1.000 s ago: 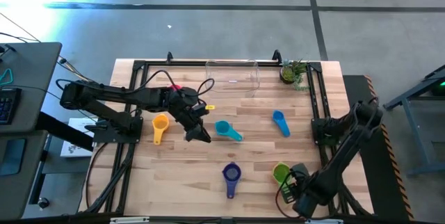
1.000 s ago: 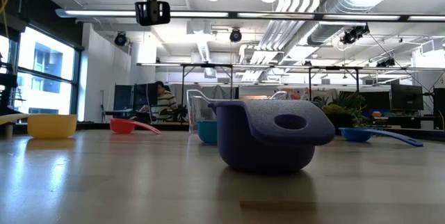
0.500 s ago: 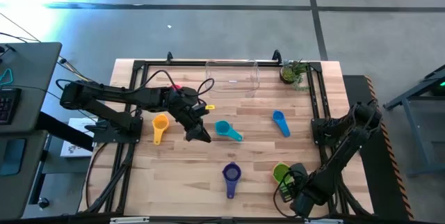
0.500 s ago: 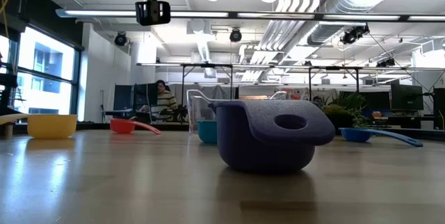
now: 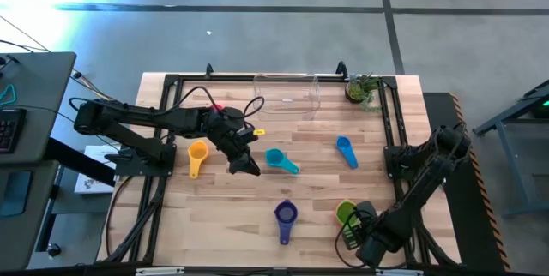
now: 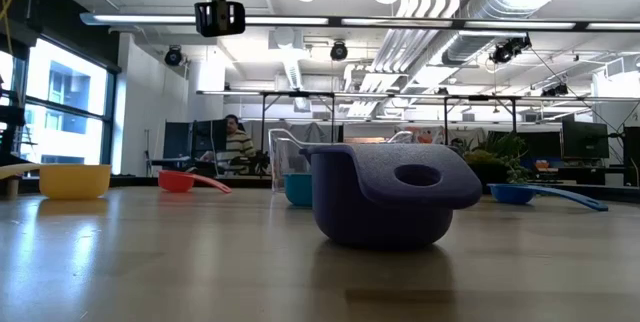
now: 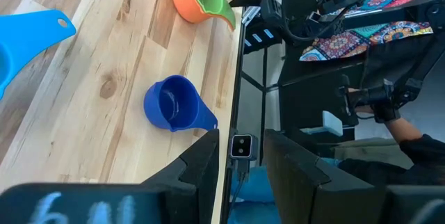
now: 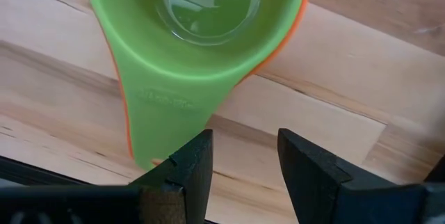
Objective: Nest measuring cups in basket
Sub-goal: Stack the green measuring cup on top of the orange measuring cup
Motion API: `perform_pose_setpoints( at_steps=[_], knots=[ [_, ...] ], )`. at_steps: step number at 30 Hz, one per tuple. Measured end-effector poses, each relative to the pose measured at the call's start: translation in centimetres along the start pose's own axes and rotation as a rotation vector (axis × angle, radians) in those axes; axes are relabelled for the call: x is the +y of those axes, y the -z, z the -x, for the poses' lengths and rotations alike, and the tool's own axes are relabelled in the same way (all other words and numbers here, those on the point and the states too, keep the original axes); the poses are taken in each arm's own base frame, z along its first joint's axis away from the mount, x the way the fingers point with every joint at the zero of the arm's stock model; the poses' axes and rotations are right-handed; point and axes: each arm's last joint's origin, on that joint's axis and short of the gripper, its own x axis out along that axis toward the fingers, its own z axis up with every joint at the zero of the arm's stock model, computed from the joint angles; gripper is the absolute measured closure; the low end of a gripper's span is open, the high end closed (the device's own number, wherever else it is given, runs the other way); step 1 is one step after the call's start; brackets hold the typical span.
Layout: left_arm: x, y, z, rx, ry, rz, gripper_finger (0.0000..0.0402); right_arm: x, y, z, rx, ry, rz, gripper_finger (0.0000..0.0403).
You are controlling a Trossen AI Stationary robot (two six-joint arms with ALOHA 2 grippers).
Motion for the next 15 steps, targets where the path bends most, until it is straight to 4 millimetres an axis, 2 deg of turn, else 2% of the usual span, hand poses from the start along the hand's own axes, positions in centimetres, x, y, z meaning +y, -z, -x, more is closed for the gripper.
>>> perform_pose_setpoints(
  at_steps=[15],
  knots=[
    [0.0,0.01,0.0,0.001,0.0,0.001,0.0298,0.05,0.1,0.05,0.018,-0.001,-0.013,0.0249]
  ],
)
